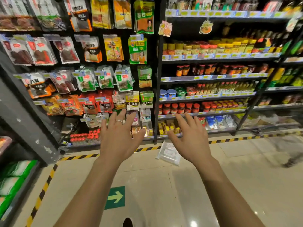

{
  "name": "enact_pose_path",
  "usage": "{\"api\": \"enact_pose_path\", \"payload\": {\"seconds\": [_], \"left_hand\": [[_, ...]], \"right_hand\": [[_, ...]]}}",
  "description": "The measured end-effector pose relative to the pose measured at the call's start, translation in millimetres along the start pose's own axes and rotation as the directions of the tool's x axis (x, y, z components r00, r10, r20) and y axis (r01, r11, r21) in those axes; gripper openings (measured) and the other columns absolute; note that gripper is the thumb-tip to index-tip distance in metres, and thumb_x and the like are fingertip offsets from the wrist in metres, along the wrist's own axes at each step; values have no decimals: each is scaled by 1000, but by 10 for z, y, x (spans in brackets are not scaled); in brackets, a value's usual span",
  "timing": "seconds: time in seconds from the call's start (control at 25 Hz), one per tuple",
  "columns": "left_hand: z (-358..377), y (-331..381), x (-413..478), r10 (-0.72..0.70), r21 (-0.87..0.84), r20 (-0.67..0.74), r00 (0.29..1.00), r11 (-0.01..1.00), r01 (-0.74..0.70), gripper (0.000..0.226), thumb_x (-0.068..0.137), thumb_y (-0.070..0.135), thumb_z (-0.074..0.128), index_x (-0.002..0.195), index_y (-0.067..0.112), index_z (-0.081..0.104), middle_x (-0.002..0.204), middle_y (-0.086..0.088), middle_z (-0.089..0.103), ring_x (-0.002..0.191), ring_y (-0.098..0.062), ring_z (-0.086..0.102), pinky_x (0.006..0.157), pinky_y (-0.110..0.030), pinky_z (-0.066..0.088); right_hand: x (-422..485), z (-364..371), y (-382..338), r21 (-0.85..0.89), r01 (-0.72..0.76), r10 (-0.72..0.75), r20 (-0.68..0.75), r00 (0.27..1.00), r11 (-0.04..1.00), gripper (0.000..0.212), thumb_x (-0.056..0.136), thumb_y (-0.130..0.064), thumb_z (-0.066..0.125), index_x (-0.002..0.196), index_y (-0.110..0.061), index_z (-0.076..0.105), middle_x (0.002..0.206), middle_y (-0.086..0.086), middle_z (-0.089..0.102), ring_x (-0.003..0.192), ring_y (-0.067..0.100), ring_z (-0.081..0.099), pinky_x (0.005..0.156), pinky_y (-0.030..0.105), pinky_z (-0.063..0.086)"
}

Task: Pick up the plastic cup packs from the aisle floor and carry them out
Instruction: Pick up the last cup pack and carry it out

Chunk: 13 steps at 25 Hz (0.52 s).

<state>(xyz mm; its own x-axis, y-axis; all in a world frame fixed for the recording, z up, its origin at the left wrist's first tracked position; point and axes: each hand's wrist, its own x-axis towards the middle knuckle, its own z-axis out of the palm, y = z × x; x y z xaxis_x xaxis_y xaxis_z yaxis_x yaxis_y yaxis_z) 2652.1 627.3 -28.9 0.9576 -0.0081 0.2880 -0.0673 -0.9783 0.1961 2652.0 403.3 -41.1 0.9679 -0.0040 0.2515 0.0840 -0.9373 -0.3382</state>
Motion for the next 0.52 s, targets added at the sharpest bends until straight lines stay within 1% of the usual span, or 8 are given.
{"api": "enact_pose_path", "payload": {"seconds": [0.16,0.28,0.44,0.52], "left_hand": [[367,-132,1063,124,-46,36,992,991,-122,69,91,71,29,151,38,28,162,1,20,150,-26,10,119,-55,9],[552,-167,1759,217,-62,63,974,975,-213,74,86,73,23,151,39,28,162,1,21,150,-25,11,120,-53,8],[865,-202,2499,325,-60,105,940,945,-320,75,84,72,19,151,39,26,162,1,21,150,-26,10,120,-53,6],[1030,-184,2819,358,-55,121,926,934,-354,77,82,73,17,151,39,26,163,1,20,150,-26,10,120,-52,6]], "right_hand": [[804,243,3,-57,-100,98,-35,995,993,66,95,-59,42,153,-37,19,163,1,15,149,31,9,117,50,15],[1352,394,-43,-83,-164,160,-52,986,983,67,93,-62,39,153,-37,20,162,2,17,149,31,10,118,51,16],[1825,682,-29,-77,-256,249,-85,965,964,73,87,-66,30,152,-35,26,161,5,23,147,35,16,116,52,22],[2009,829,60,-74,-306,299,-94,950,949,76,84,-68,24,152,-35,28,161,3,23,147,34,17,114,51,23]]}}
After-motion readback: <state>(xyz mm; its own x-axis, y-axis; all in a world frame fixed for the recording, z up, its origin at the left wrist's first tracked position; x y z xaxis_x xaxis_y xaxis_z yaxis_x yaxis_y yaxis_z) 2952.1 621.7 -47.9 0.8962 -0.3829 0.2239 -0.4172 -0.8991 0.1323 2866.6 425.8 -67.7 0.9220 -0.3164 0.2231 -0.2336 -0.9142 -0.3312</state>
